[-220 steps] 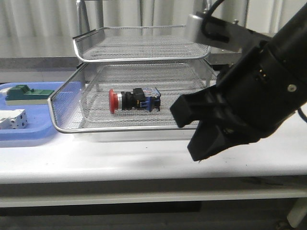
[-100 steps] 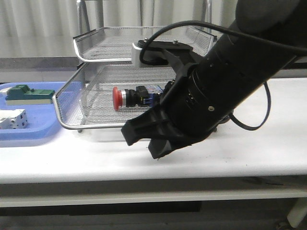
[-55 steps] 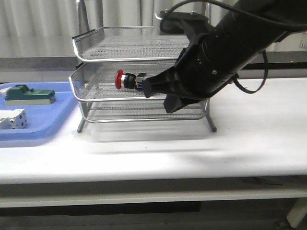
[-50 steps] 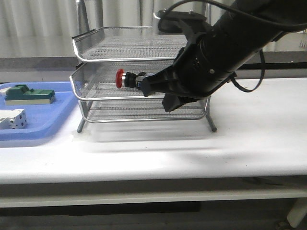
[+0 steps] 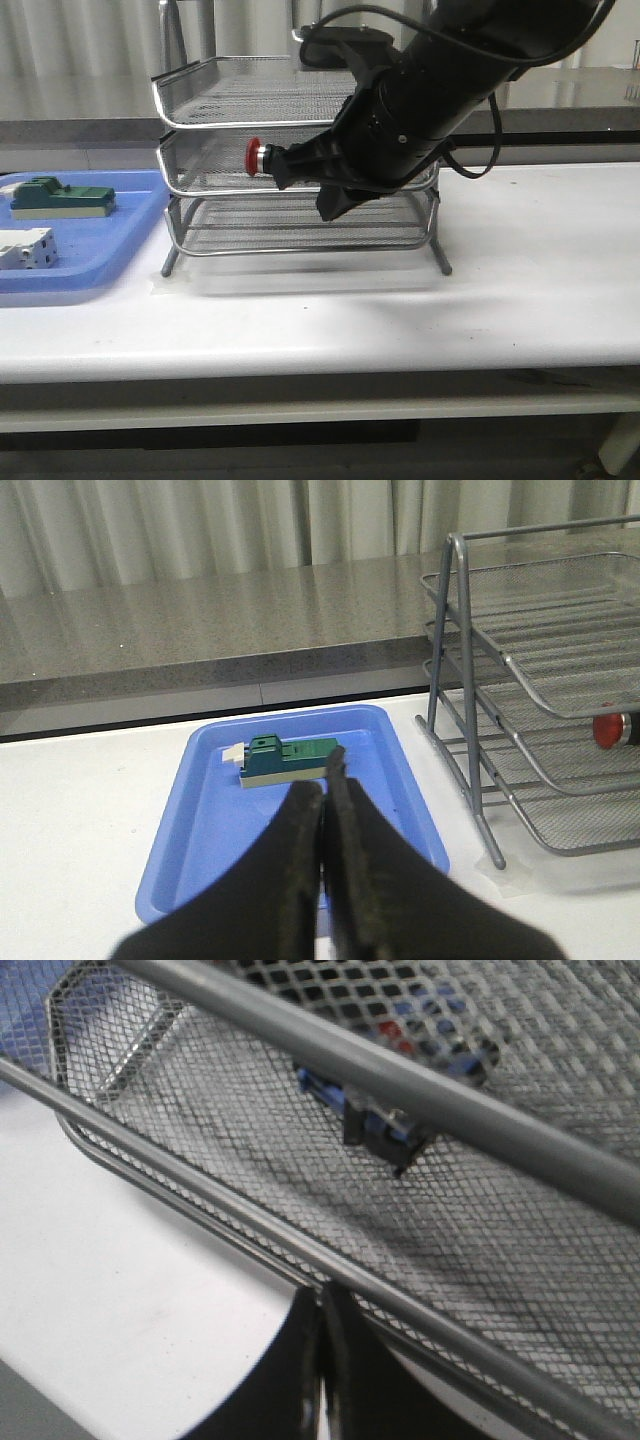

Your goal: Place button on rack with both arms

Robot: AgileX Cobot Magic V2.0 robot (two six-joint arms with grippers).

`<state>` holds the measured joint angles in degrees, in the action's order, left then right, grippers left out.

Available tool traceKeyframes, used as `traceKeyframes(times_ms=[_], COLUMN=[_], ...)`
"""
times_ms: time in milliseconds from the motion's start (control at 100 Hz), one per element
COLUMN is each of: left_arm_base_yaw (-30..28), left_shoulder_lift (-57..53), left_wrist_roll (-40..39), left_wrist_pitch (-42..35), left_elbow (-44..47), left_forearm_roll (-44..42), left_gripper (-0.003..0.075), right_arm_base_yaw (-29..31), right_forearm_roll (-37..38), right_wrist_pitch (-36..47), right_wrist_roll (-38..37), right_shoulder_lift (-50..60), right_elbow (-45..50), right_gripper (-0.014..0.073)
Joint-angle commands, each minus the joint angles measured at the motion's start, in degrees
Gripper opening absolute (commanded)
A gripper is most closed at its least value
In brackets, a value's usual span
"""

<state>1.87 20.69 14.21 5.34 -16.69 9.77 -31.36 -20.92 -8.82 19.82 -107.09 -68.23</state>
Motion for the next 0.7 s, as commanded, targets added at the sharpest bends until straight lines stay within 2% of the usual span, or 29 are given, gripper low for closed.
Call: traceKeyframes(times_ms=[0, 350, 490, 690], left_arm_base_yaw=[-0.17, -0.17, -0.17, -0.17], left_shoulder_lift=[0.26, 0.26, 0.26, 0.26], left_wrist_roll=[-0.50, -0.50, -0.50, -0.50], left_wrist_pitch=[-4.54, -4.54, -4.54, -4.54], left_elbow=[-1.67, -1.67, -1.67, -1.67], left_forearm_roll=[0.66, 0.66, 0.66, 0.66], left_gripper=[0.0004, 0.0004, 0.0004, 0.0004], right_arm_base_yaw=[0.31, 0.60, 2.10, 7.26], right_forearm_roll=[0.57, 0.57, 0.57, 0.57], right_wrist_pitch=[0.41, -2.29, -1.74, -0.14], right_wrist_roll=[-0.09, -0.37, -0.42, -0.42], right_shoulder_lift=[3.47, 10.53, 16.05, 26.08], right_elbow=[-2.01, 0.54, 4.96, 13.98], right_gripper=[-0.0057, -0.0057, -0.0057, -0.0057])
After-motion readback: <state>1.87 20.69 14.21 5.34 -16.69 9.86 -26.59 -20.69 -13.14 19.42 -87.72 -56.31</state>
